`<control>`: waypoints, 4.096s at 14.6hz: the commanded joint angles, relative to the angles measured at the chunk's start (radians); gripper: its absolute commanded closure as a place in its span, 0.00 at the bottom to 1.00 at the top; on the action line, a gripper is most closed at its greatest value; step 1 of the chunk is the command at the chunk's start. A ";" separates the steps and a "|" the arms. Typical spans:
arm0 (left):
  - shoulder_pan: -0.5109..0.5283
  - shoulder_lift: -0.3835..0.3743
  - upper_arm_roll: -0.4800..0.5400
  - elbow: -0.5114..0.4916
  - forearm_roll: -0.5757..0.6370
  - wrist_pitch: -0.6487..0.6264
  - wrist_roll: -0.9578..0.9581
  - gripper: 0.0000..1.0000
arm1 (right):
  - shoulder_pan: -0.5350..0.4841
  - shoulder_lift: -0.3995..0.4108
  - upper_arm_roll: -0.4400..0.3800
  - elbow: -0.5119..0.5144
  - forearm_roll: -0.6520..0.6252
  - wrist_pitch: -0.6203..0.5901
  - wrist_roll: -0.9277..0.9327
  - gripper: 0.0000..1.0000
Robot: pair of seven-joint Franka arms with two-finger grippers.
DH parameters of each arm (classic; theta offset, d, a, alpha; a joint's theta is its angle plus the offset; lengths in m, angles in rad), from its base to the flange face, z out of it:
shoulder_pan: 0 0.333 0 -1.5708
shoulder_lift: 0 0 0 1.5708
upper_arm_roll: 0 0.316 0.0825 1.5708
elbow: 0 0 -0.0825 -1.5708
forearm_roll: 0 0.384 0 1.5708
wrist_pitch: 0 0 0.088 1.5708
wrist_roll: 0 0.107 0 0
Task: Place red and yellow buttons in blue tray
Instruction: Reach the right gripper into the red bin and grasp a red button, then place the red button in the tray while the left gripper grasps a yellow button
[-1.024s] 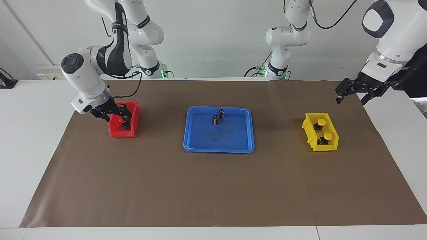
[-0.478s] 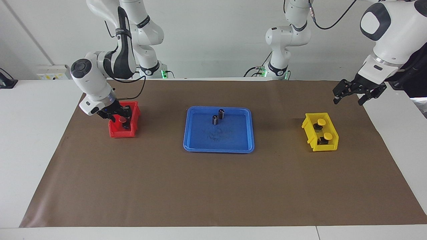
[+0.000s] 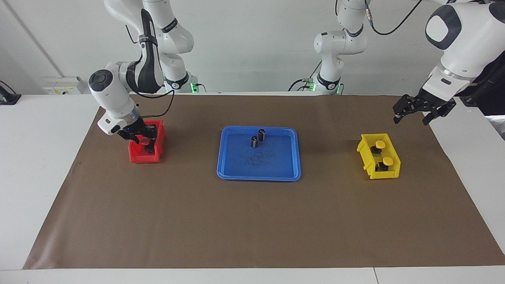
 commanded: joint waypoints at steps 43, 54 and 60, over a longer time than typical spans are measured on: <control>0.050 0.107 0.005 -0.495 0.012 0.677 -0.007 0.74 | 0.659 0.488 0.012 0.678 0.050 -0.171 0.764 0.81; 0.003 0.102 -0.004 -0.003 0.007 0.066 -0.113 0.98 | 0.667 0.487 0.012 0.679 0.051 -0.154 0.786 0.29; -0.330 0.104 -0.010 -0.116 -0.010 0.246 -0.618 0.98 | 0.537 0.343 0.001 0.695 0.034 -0.284 0.699 0.28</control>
